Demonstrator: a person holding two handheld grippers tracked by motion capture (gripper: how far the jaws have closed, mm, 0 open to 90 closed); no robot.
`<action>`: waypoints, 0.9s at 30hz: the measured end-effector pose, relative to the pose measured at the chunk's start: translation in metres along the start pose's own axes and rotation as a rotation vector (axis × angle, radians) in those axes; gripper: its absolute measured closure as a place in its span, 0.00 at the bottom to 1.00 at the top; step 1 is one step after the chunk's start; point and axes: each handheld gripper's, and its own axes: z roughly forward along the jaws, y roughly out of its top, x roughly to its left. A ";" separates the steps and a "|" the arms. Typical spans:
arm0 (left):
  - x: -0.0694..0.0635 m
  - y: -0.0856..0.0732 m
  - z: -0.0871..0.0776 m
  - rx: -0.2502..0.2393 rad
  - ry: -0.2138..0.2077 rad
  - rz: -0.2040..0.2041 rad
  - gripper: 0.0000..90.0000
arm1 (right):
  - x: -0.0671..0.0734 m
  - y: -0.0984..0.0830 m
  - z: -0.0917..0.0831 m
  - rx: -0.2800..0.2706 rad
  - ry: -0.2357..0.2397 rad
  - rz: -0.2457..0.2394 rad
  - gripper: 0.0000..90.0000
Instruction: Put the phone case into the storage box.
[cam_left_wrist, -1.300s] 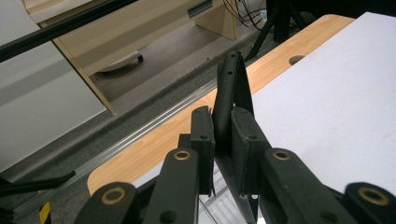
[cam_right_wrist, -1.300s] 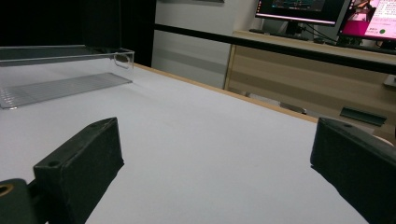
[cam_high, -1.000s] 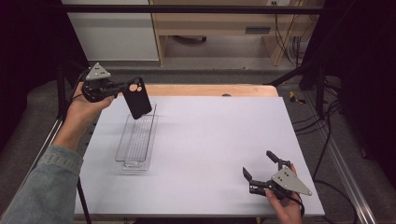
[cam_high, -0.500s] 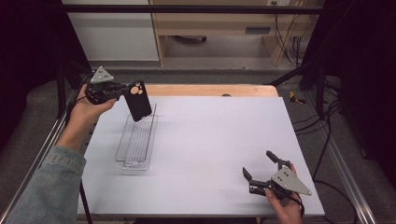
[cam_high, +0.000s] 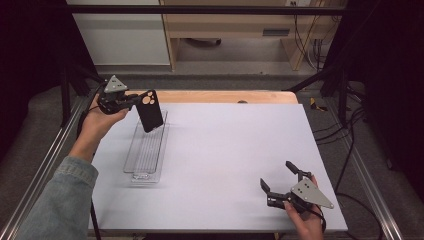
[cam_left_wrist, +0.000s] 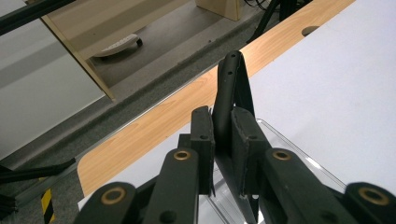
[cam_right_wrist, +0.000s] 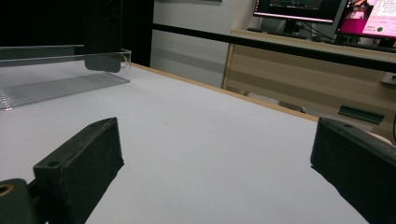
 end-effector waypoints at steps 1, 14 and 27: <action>0.000 0.000 0.001 -0.002 0.000 0.000 0.89 | 0.000 0.000 0.000 0.000 0.000 0.000 0.03; -0.002 -0.001 0.005 0.011 0.001 0.016 0.89 | 0.000 0.000 0.000 0.000 0.002 0.000 0.03; -0.004 -0.002 0.009 0.010 -0.009 0.024 0.89 | 0.000 0.000 0.000 0.002 0.001 0.000 0.03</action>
